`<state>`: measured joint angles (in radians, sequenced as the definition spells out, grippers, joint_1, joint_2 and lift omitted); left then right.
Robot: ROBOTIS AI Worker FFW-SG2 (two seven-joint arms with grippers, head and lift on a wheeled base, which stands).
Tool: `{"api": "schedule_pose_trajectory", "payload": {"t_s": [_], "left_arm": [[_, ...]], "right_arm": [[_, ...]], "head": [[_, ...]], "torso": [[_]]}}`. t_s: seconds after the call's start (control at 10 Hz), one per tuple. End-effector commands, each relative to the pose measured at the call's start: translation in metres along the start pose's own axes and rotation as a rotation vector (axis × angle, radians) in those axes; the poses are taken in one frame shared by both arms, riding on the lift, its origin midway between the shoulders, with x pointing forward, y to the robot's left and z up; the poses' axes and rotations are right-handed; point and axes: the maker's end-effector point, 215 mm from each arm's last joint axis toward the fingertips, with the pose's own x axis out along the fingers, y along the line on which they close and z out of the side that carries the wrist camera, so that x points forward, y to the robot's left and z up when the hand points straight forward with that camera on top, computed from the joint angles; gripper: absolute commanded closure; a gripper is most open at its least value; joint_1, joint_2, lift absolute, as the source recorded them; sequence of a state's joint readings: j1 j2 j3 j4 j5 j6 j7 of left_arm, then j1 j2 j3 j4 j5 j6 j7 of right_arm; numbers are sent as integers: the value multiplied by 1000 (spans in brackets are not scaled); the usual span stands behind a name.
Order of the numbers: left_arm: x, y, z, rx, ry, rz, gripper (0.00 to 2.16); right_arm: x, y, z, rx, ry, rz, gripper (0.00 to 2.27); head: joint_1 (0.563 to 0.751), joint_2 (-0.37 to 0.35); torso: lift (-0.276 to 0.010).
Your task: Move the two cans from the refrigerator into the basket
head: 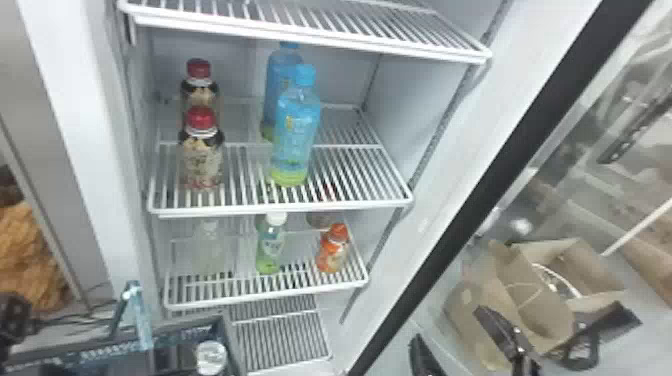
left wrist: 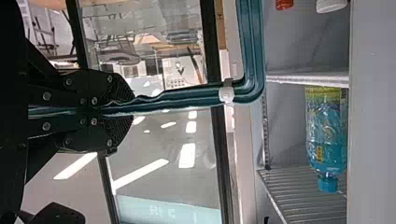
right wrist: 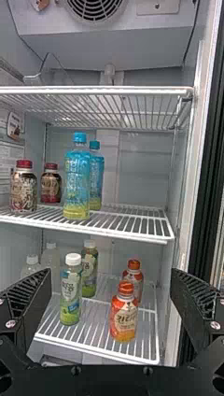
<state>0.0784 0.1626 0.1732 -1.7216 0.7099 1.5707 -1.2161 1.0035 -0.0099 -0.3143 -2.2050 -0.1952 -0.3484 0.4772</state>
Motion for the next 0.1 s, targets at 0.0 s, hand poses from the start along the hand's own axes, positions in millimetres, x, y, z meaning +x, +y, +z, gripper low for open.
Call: {"api": "schedule_pose_trajectory", "payload": {"t_s": [0.0], "left_arm": [[0, 1, -1, -3, 0, 0, 1190]], "right_arm": [[0, -1, -2, -1, 3, -2, 117]], "head": [[695, -350]], "torso": [[-25]]}}
